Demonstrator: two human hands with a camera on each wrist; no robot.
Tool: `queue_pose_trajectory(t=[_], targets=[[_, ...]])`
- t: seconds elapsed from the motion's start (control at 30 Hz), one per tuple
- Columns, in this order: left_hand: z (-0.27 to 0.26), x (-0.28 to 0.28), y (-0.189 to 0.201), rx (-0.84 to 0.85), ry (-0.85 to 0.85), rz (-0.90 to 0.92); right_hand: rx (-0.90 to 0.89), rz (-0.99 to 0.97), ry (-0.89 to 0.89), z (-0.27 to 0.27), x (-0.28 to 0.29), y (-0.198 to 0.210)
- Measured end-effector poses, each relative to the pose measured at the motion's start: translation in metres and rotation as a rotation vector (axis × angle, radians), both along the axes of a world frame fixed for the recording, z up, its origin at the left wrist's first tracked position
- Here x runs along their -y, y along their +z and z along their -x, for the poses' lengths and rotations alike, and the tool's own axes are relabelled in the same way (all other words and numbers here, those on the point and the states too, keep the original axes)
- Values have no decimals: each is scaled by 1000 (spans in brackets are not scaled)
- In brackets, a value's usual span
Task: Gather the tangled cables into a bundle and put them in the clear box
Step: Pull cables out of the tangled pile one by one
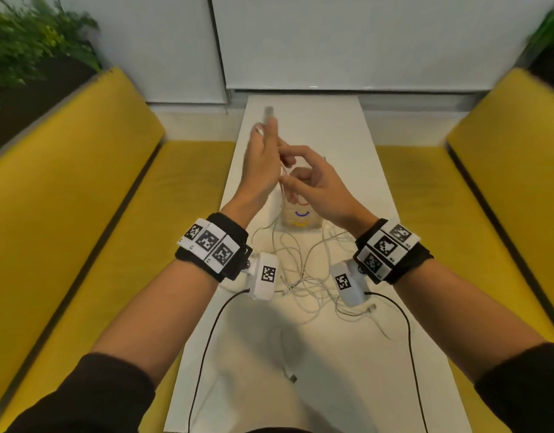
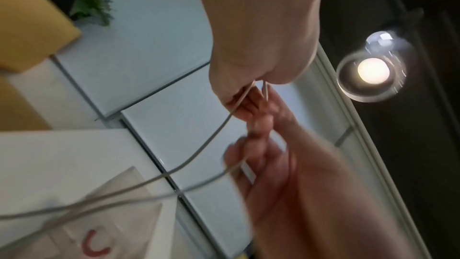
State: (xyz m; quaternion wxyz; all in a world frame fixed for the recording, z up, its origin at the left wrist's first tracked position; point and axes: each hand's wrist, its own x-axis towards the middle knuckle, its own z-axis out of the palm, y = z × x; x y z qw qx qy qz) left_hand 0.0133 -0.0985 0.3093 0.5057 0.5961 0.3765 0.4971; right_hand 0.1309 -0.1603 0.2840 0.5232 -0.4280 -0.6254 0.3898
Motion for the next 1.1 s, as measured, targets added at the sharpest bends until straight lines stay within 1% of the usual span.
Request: queue_pose_trajectory(t=[0.1, 0.17, 0.23, 0.3, 0.37, 0.5, 0.57, 0.67, 0.7, 0.77, 0.8, 0.87, 0.93, 0.97, 1.0, 1.03, 1.1], targets=[[5, -6, 11, 194, 14, 73, -24, 28, -36, 1, 8, -8], [12, -14, 17, 285, 20, 169, 30, 70, -48, 0, 7, -19], [26, -24, 26, 367, 79, 223, 77, 154, -65, -8, 7, -38], [44, -33, 43, 466, 121, 228, 120, 261, -107, -23, 10, -63], [64, -42, 62, 564, 135, 222, 212, 339, -159, -41, 18, -88], [87, -52, 78, 620, 154, 179, 471, 428, -206, -65, 33, -129], [91, -53, 80, 663, 151, 168, 592, 507, -180, -75, 38, -145], [91, -50, 77, 653, 121, 201, 598, 716, -7, -79, 43, -148], [90, -49, 74, 632, 97, 229, 570, 785, 45, -80, 43, -147], [87, -47, 67, 582, 8, 299, 438, 905, 68, -81, 39, -140], [85, -45, 62, 561, -47, 336, 346, 909, 64, -80, 36, -133], [82, -40, 52, 536, -166, 413, 160, 802, 11, -74, 24, -118], [79, -32, 42, 506, -293, 492, 85, 649, -93, -61, 5, -108], [78, -28, 36, 480, -357, 530, 135, 565, -143, -52, -8, -107], [78, -24, 30, 446, -417, 561, 238, 492, -167, -41, -22, -110], [79, -21, 22, 408, -468, 587, 375, 445, -161, -30, -35, -114], [85, -16, 4, 339, -555, 649, 615, 426, -79, -5, -57, -125]])
